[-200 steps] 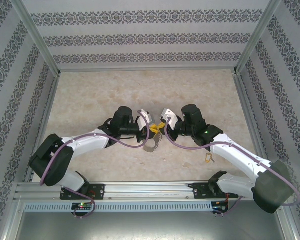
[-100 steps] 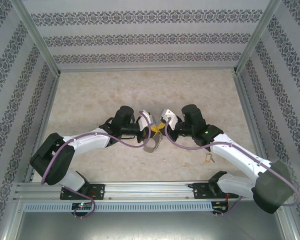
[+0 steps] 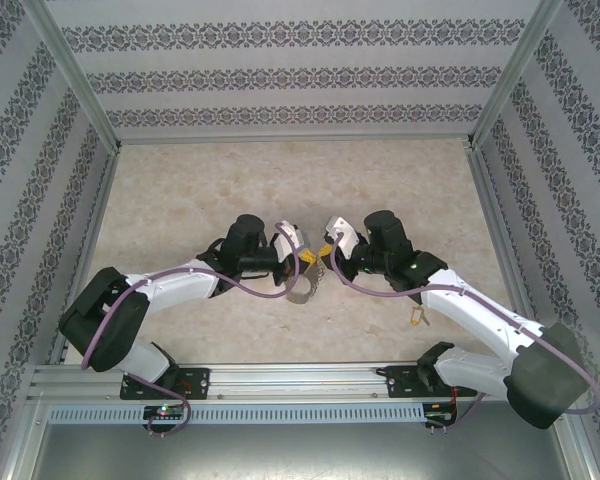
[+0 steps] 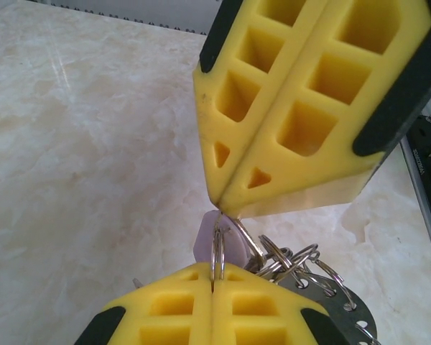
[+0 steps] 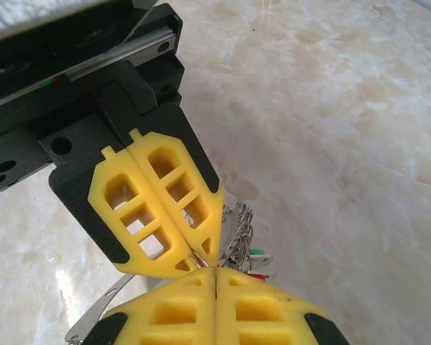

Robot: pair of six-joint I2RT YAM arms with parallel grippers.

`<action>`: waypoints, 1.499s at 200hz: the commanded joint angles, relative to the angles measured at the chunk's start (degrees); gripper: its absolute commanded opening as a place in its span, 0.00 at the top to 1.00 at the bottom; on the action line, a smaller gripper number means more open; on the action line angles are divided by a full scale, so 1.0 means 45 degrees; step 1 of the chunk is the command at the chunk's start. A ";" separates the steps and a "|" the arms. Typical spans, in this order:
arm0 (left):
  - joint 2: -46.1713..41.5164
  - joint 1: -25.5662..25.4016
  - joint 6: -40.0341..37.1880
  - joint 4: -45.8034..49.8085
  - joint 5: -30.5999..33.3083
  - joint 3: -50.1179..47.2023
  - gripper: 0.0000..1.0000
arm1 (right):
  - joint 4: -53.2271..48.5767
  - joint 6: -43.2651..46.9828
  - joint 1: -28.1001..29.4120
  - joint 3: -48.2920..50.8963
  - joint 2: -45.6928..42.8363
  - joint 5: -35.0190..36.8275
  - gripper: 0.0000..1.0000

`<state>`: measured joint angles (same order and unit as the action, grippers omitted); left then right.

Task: Put the keys on the keyring

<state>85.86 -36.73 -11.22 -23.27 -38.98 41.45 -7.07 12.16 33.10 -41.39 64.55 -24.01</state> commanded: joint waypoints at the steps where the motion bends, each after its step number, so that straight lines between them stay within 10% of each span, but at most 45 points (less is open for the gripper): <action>1: -0.0170 -0.0024 0.0278 -0.0806 -0.0136 -0.0265 1.00 | 0.0411 -0.0207 -0.0193 -0.0281 0.0169 0.0021 1.00; 300: -0.0707 -0.0021 -0.1058 0.1114 0.0106 0.0416 0.75 | -0.0140 0.0753 0.0100 -0.0959 0.0615 -0.2047 1.00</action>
<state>84.14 -36.73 -13.74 -20.18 -37.47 41.52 -7.55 14.24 33.17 -43.46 66.92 -30.85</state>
